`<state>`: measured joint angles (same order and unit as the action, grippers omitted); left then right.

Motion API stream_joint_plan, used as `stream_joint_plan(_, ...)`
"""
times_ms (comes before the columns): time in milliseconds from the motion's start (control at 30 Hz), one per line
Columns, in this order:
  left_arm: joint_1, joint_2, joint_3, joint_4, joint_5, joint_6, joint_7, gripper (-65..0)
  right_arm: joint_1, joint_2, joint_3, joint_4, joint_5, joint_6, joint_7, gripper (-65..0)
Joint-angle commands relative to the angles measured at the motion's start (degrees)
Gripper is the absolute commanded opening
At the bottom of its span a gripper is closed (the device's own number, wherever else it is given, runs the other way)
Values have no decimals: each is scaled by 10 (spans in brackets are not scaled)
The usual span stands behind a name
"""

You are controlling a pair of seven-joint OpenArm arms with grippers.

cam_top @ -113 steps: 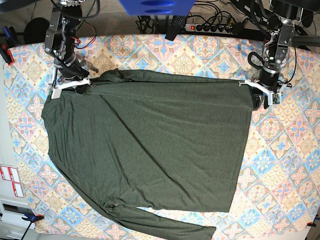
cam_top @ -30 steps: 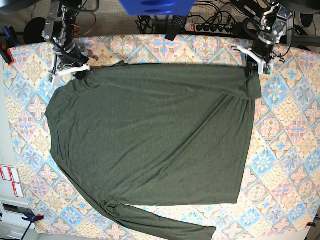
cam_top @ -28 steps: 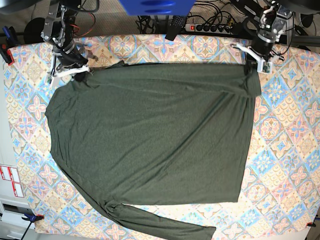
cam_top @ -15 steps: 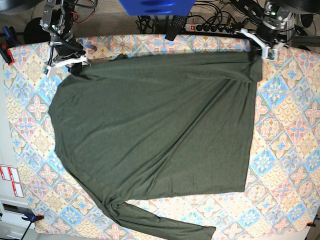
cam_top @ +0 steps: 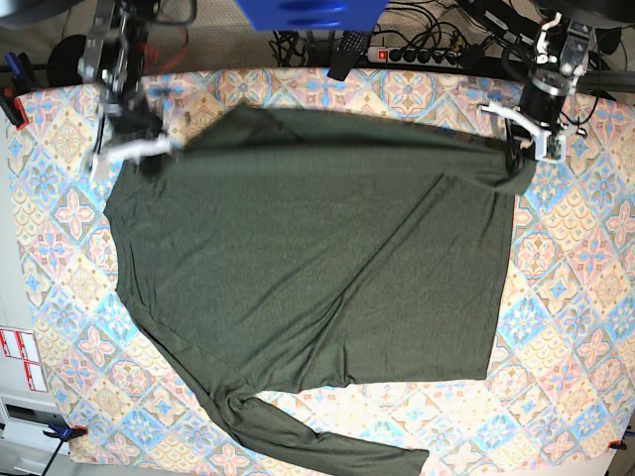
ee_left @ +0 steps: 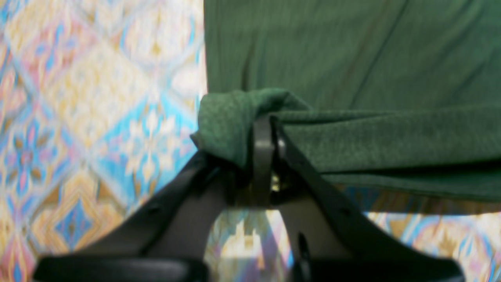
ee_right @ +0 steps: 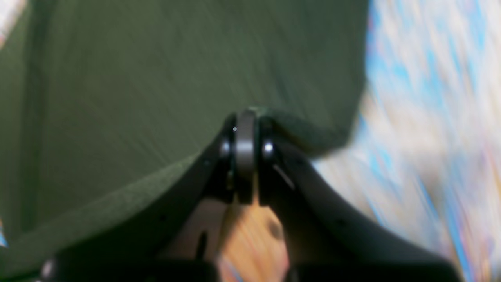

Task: Fold the T-shirt properly
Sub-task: 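Drag the shirt with both grippers, straightening the shoulder line, then release and regrasp the shoulder corner with the left gripper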

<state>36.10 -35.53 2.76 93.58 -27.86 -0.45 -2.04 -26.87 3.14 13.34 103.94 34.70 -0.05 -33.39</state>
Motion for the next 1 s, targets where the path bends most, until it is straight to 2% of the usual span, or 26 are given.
stream_joint_plan(0,-10,-9,-5,4,1,8,-13,-650,10,5,3,11,0,0,14,-650)
stream_joint_plan(133,-50,-4,-5,4,1,8,-8,-650,51,5,3,10,0,0,14,-650)
stream_joint_plan(300,-120,26,-9,3,1,8,67,-650,85,5,2,0,-1,0,13,-650)
stream_joint_plan(500,-170,48,-4,-1,2,8,81,-650,109,5,-1,-39,-1,-1,13,-650)
stream_joint_plan(633,-210,62,-7,-25,2,8,123,-650,118,5,2,-75,-1,-1,14,-650)
stream_joint_plan(967,-261,65,-3,-97,2,8,125,-650,136,5,2,-135,-1,-1,18,-650)
